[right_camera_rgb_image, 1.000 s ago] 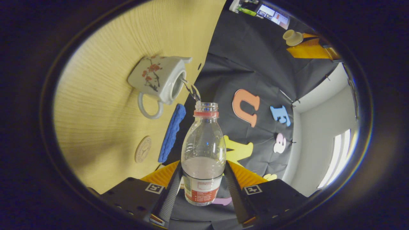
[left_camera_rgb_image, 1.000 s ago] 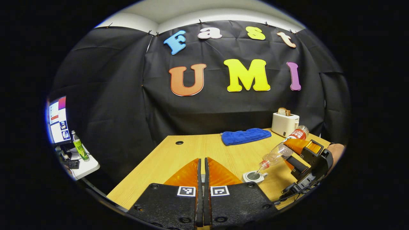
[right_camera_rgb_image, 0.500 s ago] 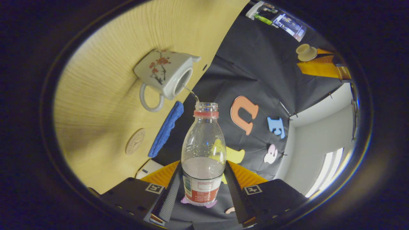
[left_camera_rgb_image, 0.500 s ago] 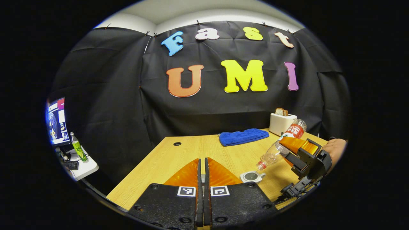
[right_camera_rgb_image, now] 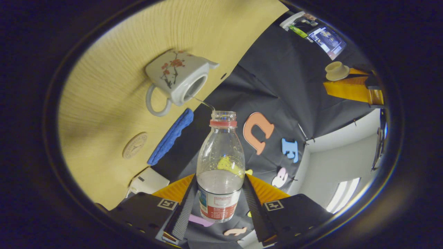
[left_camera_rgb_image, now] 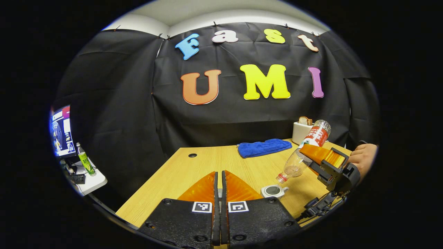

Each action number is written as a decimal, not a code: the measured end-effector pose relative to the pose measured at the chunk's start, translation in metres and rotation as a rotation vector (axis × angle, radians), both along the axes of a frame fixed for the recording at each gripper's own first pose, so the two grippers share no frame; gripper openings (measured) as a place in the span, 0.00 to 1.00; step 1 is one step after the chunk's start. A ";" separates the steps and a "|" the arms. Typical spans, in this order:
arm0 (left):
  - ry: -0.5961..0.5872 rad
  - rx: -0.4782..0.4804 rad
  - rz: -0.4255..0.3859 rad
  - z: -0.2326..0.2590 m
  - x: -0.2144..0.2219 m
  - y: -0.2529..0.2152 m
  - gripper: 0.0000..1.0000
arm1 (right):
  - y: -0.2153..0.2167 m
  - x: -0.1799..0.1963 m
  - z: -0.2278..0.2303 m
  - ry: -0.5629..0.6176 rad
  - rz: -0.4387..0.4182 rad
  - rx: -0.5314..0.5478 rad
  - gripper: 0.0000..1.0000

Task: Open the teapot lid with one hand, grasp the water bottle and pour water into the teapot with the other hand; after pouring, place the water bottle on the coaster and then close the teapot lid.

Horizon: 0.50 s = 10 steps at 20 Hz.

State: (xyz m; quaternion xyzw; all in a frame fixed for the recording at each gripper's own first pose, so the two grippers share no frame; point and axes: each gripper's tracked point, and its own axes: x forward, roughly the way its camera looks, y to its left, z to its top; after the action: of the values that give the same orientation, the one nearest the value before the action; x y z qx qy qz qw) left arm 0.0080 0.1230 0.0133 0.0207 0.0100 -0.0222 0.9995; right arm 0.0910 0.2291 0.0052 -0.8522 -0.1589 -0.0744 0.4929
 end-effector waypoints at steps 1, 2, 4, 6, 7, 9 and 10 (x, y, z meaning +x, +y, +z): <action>-0.004 0.001 0.003 0.002 -0.001 0.001 0.03 | 0.001 -0.001 0.002 -0.008 0.004 -0.001 0.77; -0.007 0.001 0.006 0.003 -0.002 0.001 0.03 | 0.000 -0.003 0.004 -0.013 0.003 -0.003 0.75; -0.015 0.000 0.003 0.004 -0.002 0.001 0.03 | -0.002 -0.004 0.004 -0.019 0.000 -0.007 0.75; -0.018 0.003 0.001 0.006 -0.003 0.000 0.03 | -0.002 -0.003 0.004 -0.022 0.005 -0.003 0.77; -0.019 0.003 0.000 0.005 -0.003 0.001 0.03 | -0.001 -0.003 0.004 -0.027 0.012 0.012 0.73; -0.017 0.002 0.000 0.005 -0.003 0.001 0.03 | 0.002 0.000 -0.002 -0.006 0.051 0.076 0.77; -0.017 0.004 0.003 0.005 -0.003 0.001 0.03 | -0.001 0.003 -0.011 0.036 0.054 0.125 0.75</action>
State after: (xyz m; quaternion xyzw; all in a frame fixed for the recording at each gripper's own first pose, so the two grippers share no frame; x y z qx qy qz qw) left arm 0.0045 0.1240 0.0186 0.0229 0.0014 -0.0206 0.9995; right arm 0.0943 0.2285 -0.0057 -0.8164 -0.1681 -0.0554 0.5497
